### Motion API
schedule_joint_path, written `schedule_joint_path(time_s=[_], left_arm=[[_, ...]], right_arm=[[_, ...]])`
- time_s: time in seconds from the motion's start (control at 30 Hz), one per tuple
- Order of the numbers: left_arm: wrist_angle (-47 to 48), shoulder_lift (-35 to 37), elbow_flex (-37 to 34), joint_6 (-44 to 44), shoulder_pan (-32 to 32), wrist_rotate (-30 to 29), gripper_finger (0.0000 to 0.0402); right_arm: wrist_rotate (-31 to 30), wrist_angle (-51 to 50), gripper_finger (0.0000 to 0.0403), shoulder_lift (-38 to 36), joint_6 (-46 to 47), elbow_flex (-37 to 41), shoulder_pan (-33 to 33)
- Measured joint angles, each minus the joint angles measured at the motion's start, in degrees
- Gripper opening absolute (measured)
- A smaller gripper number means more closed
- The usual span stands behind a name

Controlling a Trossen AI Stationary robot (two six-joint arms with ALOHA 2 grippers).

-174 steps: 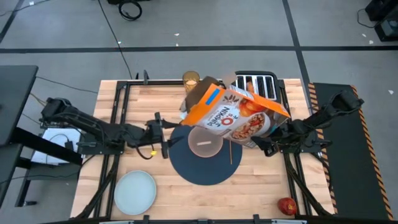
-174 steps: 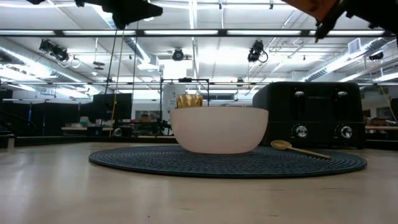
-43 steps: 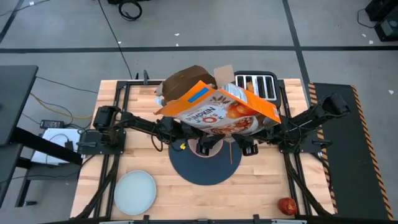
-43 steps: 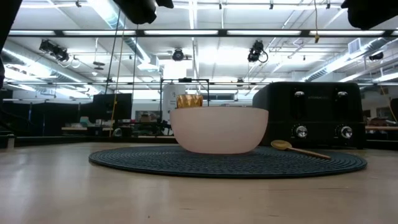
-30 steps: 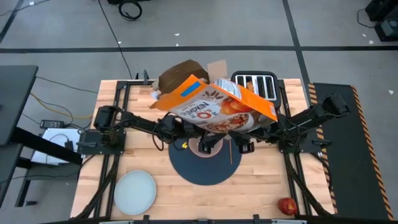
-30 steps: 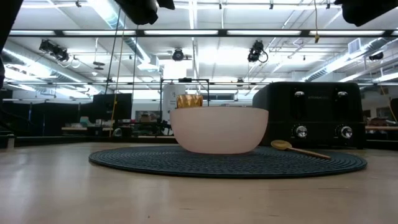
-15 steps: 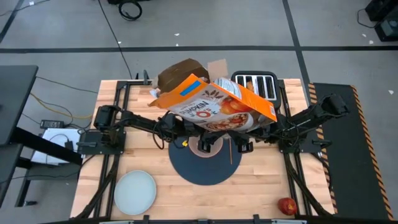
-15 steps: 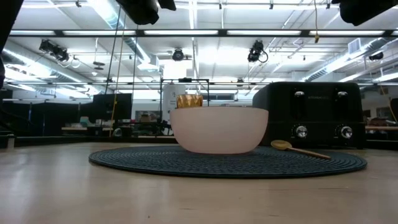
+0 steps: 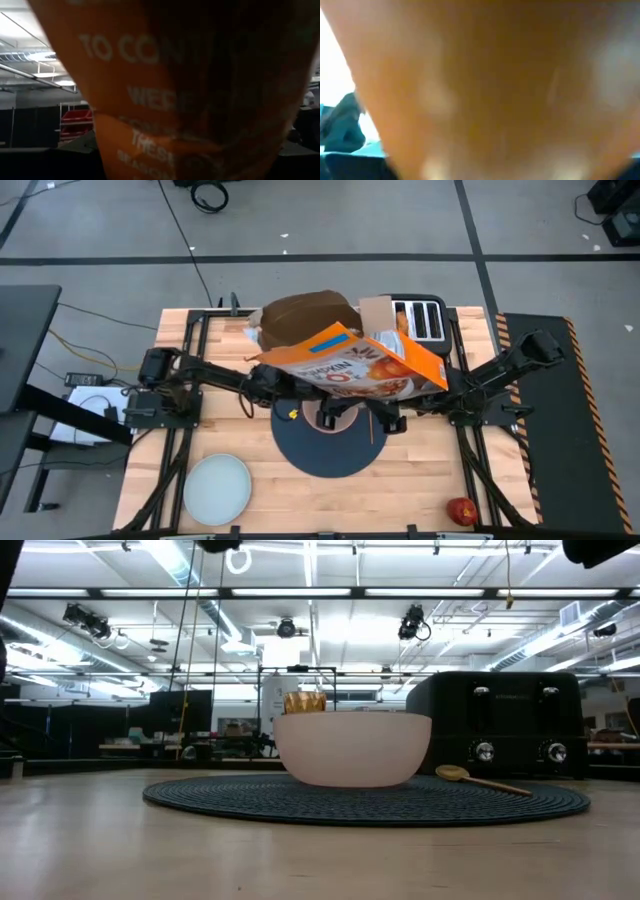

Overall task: Arrange a breakfast setting
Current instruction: Pour the cereal from the cereal box into the bowl

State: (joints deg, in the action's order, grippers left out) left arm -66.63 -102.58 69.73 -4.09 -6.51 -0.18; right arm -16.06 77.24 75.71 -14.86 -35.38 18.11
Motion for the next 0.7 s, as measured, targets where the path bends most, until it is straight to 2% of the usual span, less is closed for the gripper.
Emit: schedule_joint_path(time_s=[0.4,0.57,0.7], left_arm=[[15.3,8.7,0.0,-2.6,-0.2,0.0,0.0279],[33.4,15.3,0.0,-2.6,-0.2,-0.2,0.0279],[48.4,21.7,0.0,-2.6,-0.2,-2.9,0.0279]], right_arm=[[-7.5,-8.6,0.0371,0.0,0.2,0.0,3.6],[-14.0,-16.1,0.0371,0.0,3.2,0.0,7.2],[-19.5,-23.2,0.0371,0.0,7.2,0.1,10.8]])
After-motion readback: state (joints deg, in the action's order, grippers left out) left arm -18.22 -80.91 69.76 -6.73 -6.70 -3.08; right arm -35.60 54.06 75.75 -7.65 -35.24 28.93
